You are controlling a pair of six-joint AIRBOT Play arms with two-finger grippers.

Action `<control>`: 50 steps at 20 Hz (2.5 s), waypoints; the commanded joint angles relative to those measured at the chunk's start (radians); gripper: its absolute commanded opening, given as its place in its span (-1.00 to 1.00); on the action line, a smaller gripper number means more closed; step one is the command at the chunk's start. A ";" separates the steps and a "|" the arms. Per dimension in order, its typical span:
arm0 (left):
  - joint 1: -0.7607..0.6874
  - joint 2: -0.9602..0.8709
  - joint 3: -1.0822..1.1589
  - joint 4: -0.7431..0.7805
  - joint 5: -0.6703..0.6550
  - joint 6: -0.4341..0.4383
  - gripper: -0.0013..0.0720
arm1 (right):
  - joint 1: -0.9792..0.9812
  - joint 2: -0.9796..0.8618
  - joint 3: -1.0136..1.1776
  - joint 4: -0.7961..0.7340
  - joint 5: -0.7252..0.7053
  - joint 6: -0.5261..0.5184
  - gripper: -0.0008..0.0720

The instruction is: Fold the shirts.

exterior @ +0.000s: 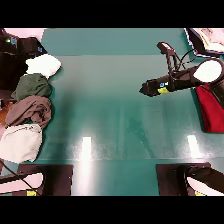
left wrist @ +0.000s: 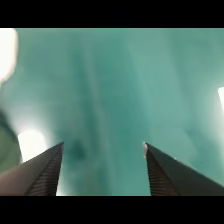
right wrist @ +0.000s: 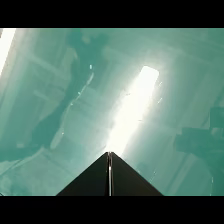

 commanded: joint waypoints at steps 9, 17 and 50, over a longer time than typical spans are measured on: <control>0.001 -0.450 0.001 0.313 0.348 -0.042 0.66 | 0.002 -0.001 0.000 0.003 0.061 0.001 -0.93; 0.049 -0.508 0.005 0.362 0.449 -0.048 0.66 | 0.003 -0.001 0.000 0.053 0.090 0.001 -0.93; -0.168 0.032 0.194 -0.734 -0.233 0.335 -0.90 | -0.188 0.045 0.500 -0.014 -0.018 0.000 -0.93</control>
